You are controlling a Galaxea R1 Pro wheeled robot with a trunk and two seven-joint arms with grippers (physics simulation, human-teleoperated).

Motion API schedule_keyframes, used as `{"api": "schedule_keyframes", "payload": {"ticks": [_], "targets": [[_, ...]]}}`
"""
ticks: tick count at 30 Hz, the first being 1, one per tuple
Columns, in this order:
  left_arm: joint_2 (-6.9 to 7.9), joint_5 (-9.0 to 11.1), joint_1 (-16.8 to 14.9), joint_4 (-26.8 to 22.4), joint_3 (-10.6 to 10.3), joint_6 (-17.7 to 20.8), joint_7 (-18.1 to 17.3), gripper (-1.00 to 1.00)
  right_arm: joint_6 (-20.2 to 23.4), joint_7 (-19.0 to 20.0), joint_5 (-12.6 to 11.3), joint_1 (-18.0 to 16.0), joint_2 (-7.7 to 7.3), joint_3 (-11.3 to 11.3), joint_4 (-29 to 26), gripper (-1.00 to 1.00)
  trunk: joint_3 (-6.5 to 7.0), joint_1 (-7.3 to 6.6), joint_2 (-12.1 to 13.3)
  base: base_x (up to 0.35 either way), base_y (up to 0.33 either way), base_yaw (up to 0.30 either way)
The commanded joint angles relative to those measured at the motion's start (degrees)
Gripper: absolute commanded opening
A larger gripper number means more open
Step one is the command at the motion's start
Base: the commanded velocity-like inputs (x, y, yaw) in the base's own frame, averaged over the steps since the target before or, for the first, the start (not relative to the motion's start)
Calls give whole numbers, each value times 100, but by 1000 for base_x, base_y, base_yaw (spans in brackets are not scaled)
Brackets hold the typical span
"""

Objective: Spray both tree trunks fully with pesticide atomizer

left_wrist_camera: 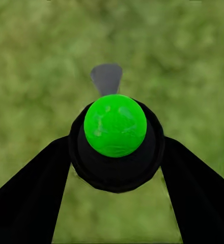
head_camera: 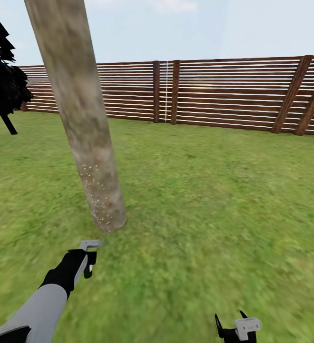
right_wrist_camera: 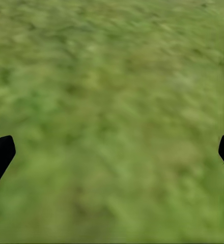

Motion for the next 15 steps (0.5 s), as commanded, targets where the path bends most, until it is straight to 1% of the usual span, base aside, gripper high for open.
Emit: {"api": "schedule_keyframes", "payload": {"ticks": [1, 3, 5, 11, 15], "targets": [[-9, -17, 5, 1, 1, -72, 3, -100, -5, 2, 0, 2, 0, 1, 0, 100, 0, 0, 0, 0, -142, 0], [-14, 0, 61, 4, 1, -273, 16, -100, -8, 2, 0, 0, 0, -1, 0, 100, 0, 0, 0, 0, -165, 20], [-10, 11, 82, 0, 37, -353, 22, -100, -9, 1, 0, 0, 0, -1, 0, 100, 0, 0, 0, 0, -246, 175], [-30, 17, 89, -1, 81, -359, -25, -100, -9, 2, 0, 0, 0, -5, 4, 100, 0, 0, 0, 0, -262, 267], [-81, 18, 93, -1, 79, -328, -101, -100, -9, 2, 0, 0, 0, -4, 8, 100, 0, 0, 0, 0, -212, 277]]}}
